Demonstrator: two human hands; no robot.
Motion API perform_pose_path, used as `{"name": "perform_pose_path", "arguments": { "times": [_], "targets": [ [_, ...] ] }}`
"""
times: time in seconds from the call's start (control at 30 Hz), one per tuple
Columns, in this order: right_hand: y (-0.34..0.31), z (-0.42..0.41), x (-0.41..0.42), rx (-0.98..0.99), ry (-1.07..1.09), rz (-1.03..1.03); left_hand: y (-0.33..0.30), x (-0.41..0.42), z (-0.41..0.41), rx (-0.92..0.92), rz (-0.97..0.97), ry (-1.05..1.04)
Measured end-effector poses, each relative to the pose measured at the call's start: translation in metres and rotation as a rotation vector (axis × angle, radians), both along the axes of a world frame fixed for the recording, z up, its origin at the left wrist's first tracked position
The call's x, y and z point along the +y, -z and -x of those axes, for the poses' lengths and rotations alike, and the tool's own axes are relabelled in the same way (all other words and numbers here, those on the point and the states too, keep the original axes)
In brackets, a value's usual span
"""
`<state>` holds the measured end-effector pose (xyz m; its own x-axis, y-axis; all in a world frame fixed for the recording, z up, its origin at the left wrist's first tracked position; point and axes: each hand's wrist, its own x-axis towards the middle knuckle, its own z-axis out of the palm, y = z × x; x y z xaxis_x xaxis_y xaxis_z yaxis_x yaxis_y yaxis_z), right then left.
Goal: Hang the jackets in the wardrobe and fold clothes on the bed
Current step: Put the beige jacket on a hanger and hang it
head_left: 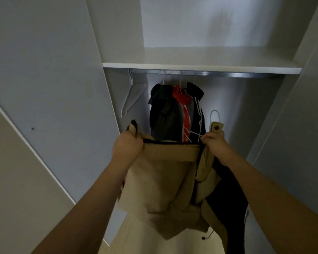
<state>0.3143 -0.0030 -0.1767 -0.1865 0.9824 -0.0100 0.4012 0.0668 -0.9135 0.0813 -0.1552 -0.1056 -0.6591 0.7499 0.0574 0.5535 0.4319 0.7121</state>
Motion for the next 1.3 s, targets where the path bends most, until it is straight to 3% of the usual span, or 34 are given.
{"name": "perform_pose_path", "arguments": {
  "times": [0.07,0.1,0.17,0.23,0.27,0.37,0.63,0.73,0.8,0.87,0.93,0.97,1.0,1.13,1.2,1.3],
  "targets": [
    [-0.003,0.003,-0.004,-0.018,-0.043,-0.045,0.017,-0.010,0.005,0.480,0.280,-0.097],
    [-0.003,0.004,-0.007,-0.027,-0.069,-0.081,0.023,-0.010,0.001,0.643,0.281,-0.093],
    [-0.004,0.006,-0.010,-0.062,-0.119,-0.117,0.029,0.001,-0.018,0.718,0.135,0.097],
    [-0.008,0.009,-0.013,-0.105,-0.158,-0.117,0.031,0.025,-0.041,0.534,0.090,0.396],
    [-0.011,0.010,-0.015,-0.106,-0.173,-0.124,0.032,0.036,-0.053,0.395,0.163,0.525],
    [-0.019,0.002,-0.013,-0.072,-0.132,-0.163,0.040,0.053,-0.082,0.053,0.248,0.694],
    [0.000,-0.032,-0.006,0.180,-0.044,0.152,0.046,0.046,-0.113,0.134,0.238,0.641],
    [-0.003,-0.027,-0.009,0.351,-0.060,0.296,0.045,0.027,-0.107,0.194,0.156,0.742],
    [-0.009,-0.019,-0.016,0.334,-0.136,0.244,0.045,0.015,-0.099,0.128,0.202,0.854],
    [-0.013,-0.012,-0.025,0.201,-0.263,0.110,0.051,0.012,-0.079,-0.061,0.364,0.982],
    [-0.017,-0.010,-0.037,0.099,-0.364,-0.014,0.058,0.013,-0.050,-0.519,0.611,1.029],
    [-0.020,-0.011,-0.042,0.094,-0.387,-0.056,0.066,0.018,-0.035,-0.702,0.686,0.986],
    [-0.024,-0.012,-0.046,0.106,-0.402,-0.095,0.075,0.026,-0.021,-0.741,0.708,0.895],
    [-0.041,-0.015,-0.062,0.117,-0.422,-0.273,0.117,0.061,0.014,-0.636,0.514,0.288],
    [-0.048,-0.016,-0.067,0.094,-0.422,-0.325,0.126,0.075,0.015,-0.830,0.467,0.181],
    [-0.058,-0.019,-0.074,0.090,-0.452,-0.376,0.120,0.097,0.002,-1.109,0.378,0.200]
  ]
}}
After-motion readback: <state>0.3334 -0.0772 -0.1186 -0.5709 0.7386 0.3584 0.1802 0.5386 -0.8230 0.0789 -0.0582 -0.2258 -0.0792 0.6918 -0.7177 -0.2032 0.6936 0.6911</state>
